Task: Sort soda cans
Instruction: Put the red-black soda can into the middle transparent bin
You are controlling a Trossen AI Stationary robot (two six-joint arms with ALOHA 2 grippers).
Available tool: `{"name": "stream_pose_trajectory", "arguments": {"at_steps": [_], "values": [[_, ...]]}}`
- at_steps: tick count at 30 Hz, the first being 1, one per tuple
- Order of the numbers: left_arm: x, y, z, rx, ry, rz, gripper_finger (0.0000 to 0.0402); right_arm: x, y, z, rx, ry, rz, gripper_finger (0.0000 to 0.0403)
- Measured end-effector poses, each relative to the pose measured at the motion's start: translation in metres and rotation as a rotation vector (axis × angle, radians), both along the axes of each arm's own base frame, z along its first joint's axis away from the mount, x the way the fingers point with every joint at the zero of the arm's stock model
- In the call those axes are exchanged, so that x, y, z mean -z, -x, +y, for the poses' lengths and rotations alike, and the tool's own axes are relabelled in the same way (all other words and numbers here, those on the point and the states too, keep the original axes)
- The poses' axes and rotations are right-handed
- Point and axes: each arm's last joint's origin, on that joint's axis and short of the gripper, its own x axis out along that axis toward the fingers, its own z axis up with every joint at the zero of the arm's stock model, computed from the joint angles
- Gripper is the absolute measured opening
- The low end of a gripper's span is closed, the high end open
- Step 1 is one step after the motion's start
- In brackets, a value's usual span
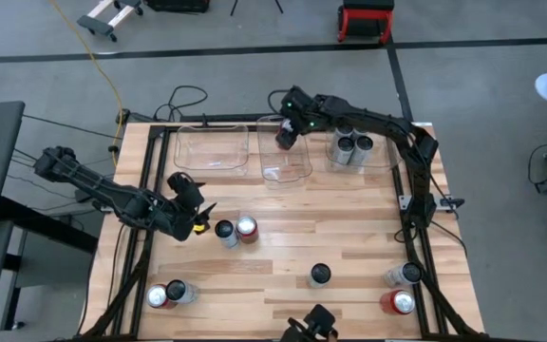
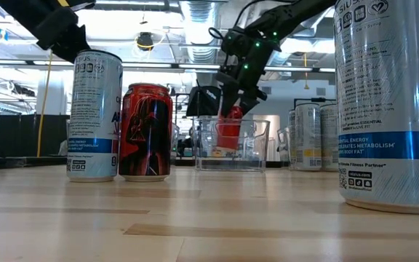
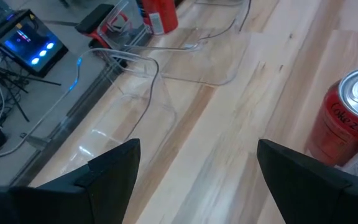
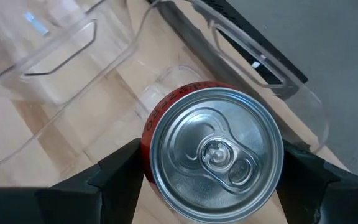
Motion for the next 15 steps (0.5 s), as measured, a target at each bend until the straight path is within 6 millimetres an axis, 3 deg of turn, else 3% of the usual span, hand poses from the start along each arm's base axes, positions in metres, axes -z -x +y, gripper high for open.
{"name": "stream_pose_trajectory", "arguments": {"at_steps": [9, 15], "values": [[0.000, 0.000, 0.000, 0.003, -0.001, 0.001, 0.0320, 0.027, -0.008, -0.001, -0.057, -0.040, 0.079, 0.0306], [0.000, 0.000, -0.001, 0.004, 0.001, 0.002, 0.0320, 0.032, -0.005, -0.005, -0.090, -0.030, 0.127, 0.0307]]}}
